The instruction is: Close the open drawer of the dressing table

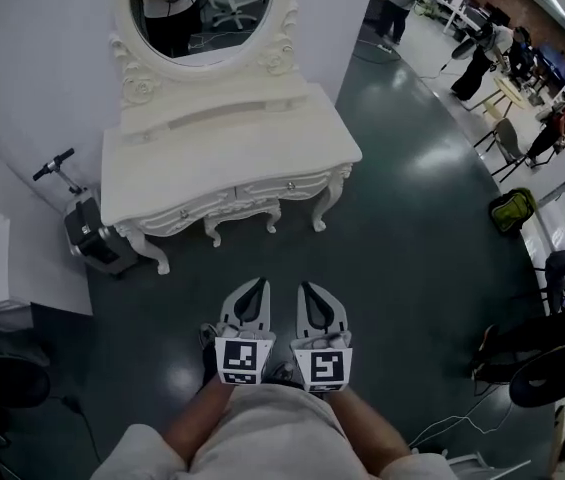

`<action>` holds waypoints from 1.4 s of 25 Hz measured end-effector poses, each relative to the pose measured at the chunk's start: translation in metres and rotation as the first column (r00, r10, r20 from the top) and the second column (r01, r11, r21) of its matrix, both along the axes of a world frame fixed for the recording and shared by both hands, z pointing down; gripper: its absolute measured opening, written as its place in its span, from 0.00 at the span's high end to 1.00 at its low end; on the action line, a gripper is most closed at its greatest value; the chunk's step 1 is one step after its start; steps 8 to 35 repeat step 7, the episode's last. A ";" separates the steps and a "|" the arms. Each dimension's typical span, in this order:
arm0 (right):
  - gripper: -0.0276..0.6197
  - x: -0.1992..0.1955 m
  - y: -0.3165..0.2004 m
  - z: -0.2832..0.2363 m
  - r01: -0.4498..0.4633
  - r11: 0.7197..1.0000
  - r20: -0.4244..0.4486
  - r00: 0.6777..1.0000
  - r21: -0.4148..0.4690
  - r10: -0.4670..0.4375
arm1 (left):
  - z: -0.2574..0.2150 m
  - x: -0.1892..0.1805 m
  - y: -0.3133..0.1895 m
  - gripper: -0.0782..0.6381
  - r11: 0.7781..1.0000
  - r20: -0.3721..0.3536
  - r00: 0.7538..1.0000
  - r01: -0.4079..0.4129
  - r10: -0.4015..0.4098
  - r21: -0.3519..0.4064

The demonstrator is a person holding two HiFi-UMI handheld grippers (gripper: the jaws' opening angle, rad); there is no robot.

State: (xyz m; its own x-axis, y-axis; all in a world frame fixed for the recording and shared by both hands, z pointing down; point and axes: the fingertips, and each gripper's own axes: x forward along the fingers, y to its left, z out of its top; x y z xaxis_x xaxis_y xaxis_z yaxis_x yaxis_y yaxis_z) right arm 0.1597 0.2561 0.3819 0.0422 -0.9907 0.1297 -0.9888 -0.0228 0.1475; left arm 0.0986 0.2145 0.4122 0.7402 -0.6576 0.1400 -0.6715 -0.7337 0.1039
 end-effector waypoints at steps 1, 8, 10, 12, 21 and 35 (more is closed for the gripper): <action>0.94 0.005 0.009 -0.002 0.001 1.000 -0.001 1.000 0.008 -0.001 | -0.001 0.006 0.010 0.88 1.000 -0.002 1.000 -0.004 0.004 0.001; 0.94 0.036 0.063 -0.003 -0.011 1.000 -0.008 1.000 0.020 0.011 | -0.004 0.038 0.065 0.88 0.999 -0.012 0.999 -0.031 0.031 0.012; 0.94 0.036 0.063 -0.003 -0.011 1.000 -0.008 1.000 0.020 0.011 | -0.004 0.038 0.065 0.88 0.999 -0.012 0.999 -0.031 0.031 0.012; 0.94 0.036 0.063 -0.003 -0.011 1.000 -0.008 1.000 0.020 0.011 | -0.004 0.038 0.065 0.88 0.999 -0.012 0.999 -0.031 0.031 0.012; 0.94 0.036 0.063 -0.003 -0.011 1.000 -0.008 1.000 0.020 0.011 | -0.004 0.038 0.065 0.88 0.999 -0.012 0.999 -0.031 0.031 0.012; 0.94 0.036 0.063 -0.003 -0.011 1.000 -0.008 1.000 0.020 0.011 | -0.004 0.038 0.065 0.88 0.999 -0.012 0.999 -0.031 0.031 0.012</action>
